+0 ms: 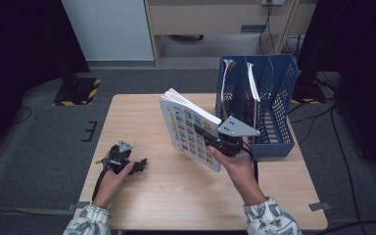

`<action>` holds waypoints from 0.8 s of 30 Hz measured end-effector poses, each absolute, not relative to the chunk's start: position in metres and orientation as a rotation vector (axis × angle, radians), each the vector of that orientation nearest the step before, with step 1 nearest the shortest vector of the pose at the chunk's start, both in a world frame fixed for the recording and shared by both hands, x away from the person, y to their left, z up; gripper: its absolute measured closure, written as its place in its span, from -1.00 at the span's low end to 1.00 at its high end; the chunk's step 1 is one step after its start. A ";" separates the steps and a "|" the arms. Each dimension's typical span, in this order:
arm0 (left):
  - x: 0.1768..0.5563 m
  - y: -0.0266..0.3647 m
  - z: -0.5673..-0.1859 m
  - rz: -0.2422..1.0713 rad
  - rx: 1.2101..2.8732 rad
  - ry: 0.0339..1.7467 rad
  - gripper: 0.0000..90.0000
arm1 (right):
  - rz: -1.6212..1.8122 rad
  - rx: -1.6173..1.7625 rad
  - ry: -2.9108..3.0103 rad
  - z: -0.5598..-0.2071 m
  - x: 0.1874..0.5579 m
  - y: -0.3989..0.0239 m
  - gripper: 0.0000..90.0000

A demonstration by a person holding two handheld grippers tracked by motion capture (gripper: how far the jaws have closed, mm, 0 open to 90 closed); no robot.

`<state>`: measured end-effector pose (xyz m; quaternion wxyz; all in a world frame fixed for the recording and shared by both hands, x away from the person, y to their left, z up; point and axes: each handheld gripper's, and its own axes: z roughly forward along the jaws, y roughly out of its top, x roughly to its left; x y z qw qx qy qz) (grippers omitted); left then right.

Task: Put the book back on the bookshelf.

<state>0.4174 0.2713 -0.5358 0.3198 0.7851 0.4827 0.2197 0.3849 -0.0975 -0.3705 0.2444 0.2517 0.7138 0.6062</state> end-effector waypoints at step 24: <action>0.418 0.270 -0.536 0.559 2.068 1.264 -0.91 | 1.653 0.691 1.966 -0.377 0.369 -0.119 0.64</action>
